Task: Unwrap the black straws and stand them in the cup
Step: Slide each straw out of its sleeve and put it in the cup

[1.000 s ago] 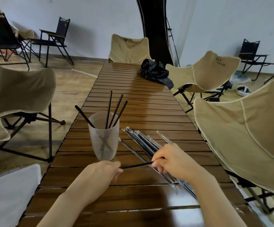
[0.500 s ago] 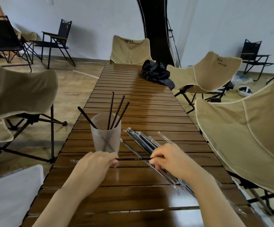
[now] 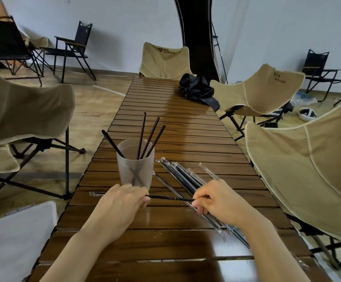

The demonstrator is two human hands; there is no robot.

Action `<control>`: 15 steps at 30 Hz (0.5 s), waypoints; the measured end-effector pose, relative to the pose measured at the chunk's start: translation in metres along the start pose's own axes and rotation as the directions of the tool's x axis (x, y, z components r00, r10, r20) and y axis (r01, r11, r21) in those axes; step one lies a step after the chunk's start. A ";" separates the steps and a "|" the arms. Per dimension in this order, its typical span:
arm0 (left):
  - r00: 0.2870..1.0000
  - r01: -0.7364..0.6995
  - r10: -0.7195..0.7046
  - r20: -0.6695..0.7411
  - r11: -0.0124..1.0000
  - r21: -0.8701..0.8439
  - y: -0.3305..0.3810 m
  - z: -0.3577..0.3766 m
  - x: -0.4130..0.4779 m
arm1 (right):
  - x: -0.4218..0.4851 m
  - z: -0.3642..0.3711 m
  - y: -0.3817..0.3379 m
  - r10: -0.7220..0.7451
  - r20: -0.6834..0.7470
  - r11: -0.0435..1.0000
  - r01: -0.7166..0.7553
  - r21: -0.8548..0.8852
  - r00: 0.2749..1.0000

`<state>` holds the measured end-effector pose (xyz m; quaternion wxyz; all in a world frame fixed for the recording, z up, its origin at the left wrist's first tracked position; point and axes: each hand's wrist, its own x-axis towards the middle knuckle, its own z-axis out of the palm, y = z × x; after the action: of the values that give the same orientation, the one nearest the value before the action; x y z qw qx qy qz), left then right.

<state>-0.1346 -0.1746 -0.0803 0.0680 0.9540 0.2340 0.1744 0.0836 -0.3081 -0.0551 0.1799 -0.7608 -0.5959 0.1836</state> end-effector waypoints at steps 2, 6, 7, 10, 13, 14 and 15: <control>0.999 -0.018 0.017 -0.036 1.000 -0.017 0.007 -0.004 0.000 | 0.000 0.001 -0.004 -0.017 0.018 1.000 0.018 -0.023 1.000; 0.991 -0.111 0.116 -0.062 0.991 0.078 0.022 -0.010 0.008 | 0.003 0.008 -0.013 -0.053 0.037 0.997 0.055 -0.048 0.998; 0.978 -0.141 0.160 -0.137 0.980 0.138 0.023 -0.011 0.009 | 0.004 0.009 -0.015 -0.060 0.027 0.997 0.061 -0.048 0.998; 0.982 -0.127 0.139 -0.129 0.987 0.096 0.027 -0.014 0.007 | 0.003 0.009 -0.019 -0.066 -0.020 0.997 0.065 -0.030 0.998; 0.988 -0.133 0.139 -0.063 0.987 0.095 0.028 -0.008 0.004 | 0.003 0.011 -0.023 -0.101 -0.021 0.993 0.099 -0.065 0.995; 0.983 -0.152 0.163 -0.080 0.979 0.132 0.030 -0.008 0.005 | 0.003 0.012 -0.025 -0.113 -0.015 0.990 0.111 -0.083 0.994; 0.973 -0.182 0.200 -0.111 0.971 0.155 0.033 -0.010 0.007 | 0.004 0.014 -0.026 -0.120 -0.009 0.988 0.119 -0.098 0.993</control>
<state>-0.1184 -0.1995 -0.0624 -0.0331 0.9616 0.1566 0.2228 0.0554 -0.2980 -0.0550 0.1580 -0.7329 -0.6473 0.1376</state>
